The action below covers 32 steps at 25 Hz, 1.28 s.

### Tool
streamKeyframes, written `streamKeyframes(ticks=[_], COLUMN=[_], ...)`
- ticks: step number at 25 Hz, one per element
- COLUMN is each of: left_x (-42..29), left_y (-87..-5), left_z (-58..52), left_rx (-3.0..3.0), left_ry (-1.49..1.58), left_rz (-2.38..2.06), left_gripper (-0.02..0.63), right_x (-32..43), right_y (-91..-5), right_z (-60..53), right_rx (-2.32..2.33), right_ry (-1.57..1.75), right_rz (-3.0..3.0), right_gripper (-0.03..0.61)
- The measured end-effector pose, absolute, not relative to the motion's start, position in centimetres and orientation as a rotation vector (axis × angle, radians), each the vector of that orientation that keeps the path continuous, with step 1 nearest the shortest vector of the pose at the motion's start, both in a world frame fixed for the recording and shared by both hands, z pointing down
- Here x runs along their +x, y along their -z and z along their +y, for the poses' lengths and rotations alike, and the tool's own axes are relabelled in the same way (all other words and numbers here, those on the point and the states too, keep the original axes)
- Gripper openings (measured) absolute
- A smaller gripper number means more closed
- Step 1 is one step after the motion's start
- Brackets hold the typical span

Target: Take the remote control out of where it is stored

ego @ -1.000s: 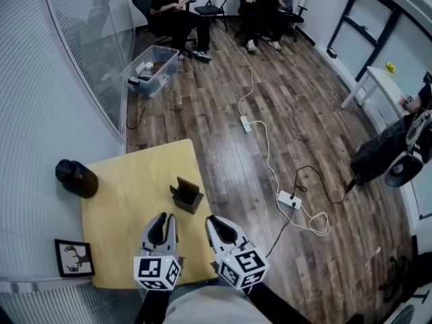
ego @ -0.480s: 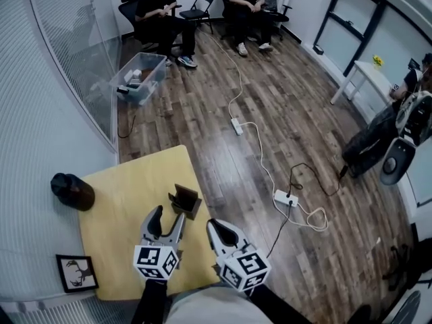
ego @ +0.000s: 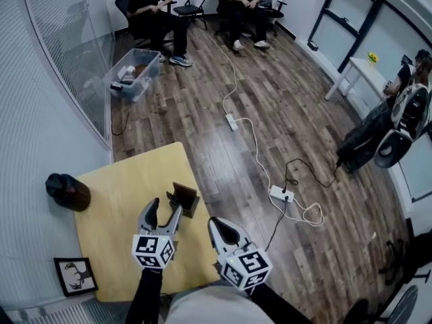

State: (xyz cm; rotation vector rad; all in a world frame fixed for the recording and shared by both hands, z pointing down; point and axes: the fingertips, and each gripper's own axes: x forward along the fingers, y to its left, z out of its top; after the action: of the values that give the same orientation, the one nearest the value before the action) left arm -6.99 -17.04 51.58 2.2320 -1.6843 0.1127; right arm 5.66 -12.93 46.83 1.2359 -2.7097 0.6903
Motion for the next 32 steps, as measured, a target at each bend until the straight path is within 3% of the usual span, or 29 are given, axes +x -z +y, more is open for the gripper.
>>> streamKeyframes(ticks=[32], left_x=[-5.4], left_y=[-56.8], left_z=[-20.1], left_rx=[2.321], left_ry=[-0.182], left_rz=[-1.43], left_gripper=[0.282], right_x=[6.2], right_y=[-49.2], right_z=[-14.0], right_rx=[1.315], right_ry=[-0.699], right_rz=[-2.598], right_gripper=[0.008])
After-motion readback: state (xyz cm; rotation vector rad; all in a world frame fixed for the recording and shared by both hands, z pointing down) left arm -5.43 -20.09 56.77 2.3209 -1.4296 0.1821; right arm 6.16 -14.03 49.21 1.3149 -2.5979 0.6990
